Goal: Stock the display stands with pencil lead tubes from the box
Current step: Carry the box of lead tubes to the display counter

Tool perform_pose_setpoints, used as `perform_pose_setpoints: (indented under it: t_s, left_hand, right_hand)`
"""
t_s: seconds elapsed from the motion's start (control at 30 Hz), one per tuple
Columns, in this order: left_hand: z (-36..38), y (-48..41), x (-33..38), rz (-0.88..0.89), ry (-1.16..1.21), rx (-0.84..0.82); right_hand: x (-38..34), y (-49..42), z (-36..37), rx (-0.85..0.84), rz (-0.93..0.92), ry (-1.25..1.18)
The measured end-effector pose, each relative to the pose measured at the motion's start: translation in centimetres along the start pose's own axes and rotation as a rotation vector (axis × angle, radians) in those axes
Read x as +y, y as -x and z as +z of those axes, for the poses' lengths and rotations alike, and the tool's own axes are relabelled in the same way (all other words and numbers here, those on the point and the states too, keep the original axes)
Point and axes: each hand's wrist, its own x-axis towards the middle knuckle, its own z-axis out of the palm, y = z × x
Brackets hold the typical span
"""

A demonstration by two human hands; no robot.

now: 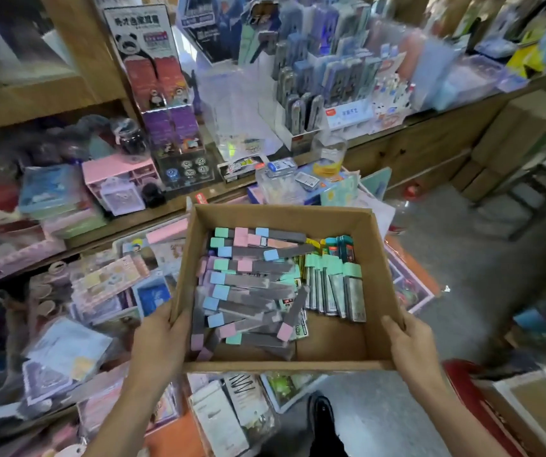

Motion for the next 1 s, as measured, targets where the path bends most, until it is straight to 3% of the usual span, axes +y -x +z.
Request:
perform_pose_setpoints:
  t_s: [0.4, 0.77, 1.0]
  left_hand:
    - [11.9, 7.1, 11.9, 0.254, 0.008, -0.199]
    - [28.6, 16.8, 23.4, 0.229, 0.018, -0.328]
    - [36.4, 17.2, 31.1, 0.316, -0.045, -0.423]
  right_hand:
    - [7.6, 4.2, -17.4, 0.251, 0.190, -0.119]
    - [17.0, 0.4, -36.7, 0.391, 0.339, -0.086]
    - [20.3, -4.7, -43.4, 0.445, 0.378, -0.081]
